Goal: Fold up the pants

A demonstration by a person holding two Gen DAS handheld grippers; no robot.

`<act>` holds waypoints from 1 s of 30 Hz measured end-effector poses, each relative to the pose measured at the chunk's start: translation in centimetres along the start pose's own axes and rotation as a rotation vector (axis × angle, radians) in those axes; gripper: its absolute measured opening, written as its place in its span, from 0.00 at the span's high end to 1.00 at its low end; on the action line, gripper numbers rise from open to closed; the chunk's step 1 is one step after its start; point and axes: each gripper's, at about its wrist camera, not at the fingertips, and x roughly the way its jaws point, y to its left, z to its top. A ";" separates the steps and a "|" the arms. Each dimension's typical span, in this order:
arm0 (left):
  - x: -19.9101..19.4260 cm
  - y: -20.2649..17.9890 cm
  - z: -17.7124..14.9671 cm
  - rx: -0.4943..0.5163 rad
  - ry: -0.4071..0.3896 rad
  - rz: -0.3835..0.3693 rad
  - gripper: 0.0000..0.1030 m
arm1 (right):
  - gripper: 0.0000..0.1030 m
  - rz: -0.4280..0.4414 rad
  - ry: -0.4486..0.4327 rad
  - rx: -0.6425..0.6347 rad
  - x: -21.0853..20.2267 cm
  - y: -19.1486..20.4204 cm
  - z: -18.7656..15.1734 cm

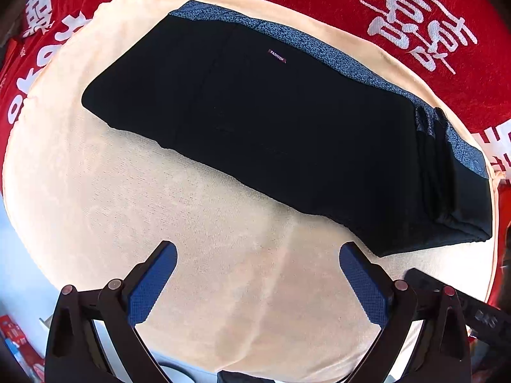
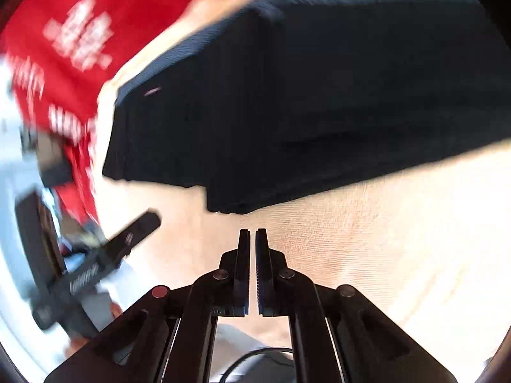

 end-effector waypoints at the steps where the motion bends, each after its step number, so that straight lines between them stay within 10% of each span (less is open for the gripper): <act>1: 0.0 0.1 0.1 0.001 -0.005 -0.001 0.01 | 0.91 -0.036 -0.039 -0.053 -1.0 0.6 0.5; 5: 0.2 0.3 0.2 -0.002 -0.001 0.003 0.01 | 0.50 -0.173 -0.171 -0.154 -2.9 1.3 4.3; 30: 1.0 1.5 2.3 -0.011 0.000 0.028 0.01 | 0.48 -0.216 -0.018 -0.211 1.1 4.6 2.4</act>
